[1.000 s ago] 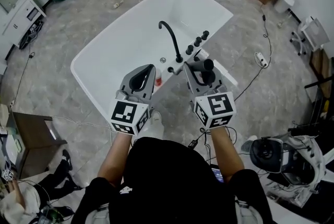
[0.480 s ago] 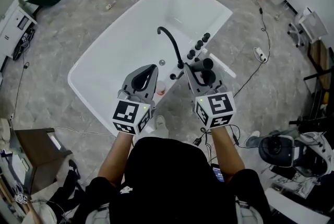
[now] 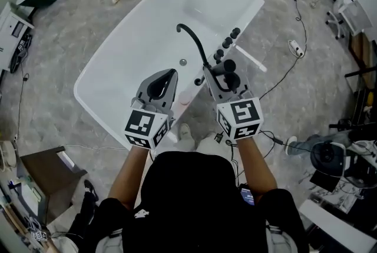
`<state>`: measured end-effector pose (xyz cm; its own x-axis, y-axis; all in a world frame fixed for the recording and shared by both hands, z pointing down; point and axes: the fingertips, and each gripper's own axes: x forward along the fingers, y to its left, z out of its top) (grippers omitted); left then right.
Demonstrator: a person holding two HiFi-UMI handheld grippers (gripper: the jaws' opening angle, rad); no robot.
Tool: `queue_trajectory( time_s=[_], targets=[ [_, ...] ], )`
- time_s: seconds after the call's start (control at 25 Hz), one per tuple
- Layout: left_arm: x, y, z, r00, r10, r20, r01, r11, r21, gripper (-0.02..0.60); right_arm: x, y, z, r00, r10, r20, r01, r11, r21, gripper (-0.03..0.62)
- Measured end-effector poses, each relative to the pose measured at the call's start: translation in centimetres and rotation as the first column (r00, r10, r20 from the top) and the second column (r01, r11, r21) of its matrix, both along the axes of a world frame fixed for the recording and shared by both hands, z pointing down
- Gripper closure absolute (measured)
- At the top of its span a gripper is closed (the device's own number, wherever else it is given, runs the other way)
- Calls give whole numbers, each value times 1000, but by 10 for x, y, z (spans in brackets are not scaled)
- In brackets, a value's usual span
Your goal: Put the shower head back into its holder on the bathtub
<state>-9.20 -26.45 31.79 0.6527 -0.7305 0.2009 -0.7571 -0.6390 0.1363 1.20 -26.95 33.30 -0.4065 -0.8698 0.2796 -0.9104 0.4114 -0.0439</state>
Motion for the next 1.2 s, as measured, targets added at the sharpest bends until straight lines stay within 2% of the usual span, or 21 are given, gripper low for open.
queue_trajectory(
  time_s=[0.24, 0.4, 0.56, 0.76, 1.04, 1.2],
  targets=[
    [-2, -7, 39, 1000, -3, 30, 5, 999, -53, 568, -9, -7, 32, 999, -33, -2, 33, 999, -41, 450],
    [4, -3, 67, 999, -20, 47, 24, 996, -84, 568, -1, -5, 61, 999, -47, 2, 47, 996, -75, 450],
    [12, -23, 97, 997, -49, 63, 57, 990, -127, 568, 10, -24, 92, 998, -66, 8, 67, 989, -130, 450],
    [5, -34, 133, 993, -97, 70, 109, 977, -182, 568, 7, -34, 128, 995, -101, 0, 100, 978, -184, 450],
    [-20, -15, 172, 990, -124, 71, 138, 959, -246, 568, -15, -17, 169, 991, -132, -17, 124, 961, -249, 450],
    [-9, -29, 198, 988, -133, 77, 150, 946, -288, 568, -2, -33, 201, 989, -144, -27, 130, 947, -294, 450]
  ],
)
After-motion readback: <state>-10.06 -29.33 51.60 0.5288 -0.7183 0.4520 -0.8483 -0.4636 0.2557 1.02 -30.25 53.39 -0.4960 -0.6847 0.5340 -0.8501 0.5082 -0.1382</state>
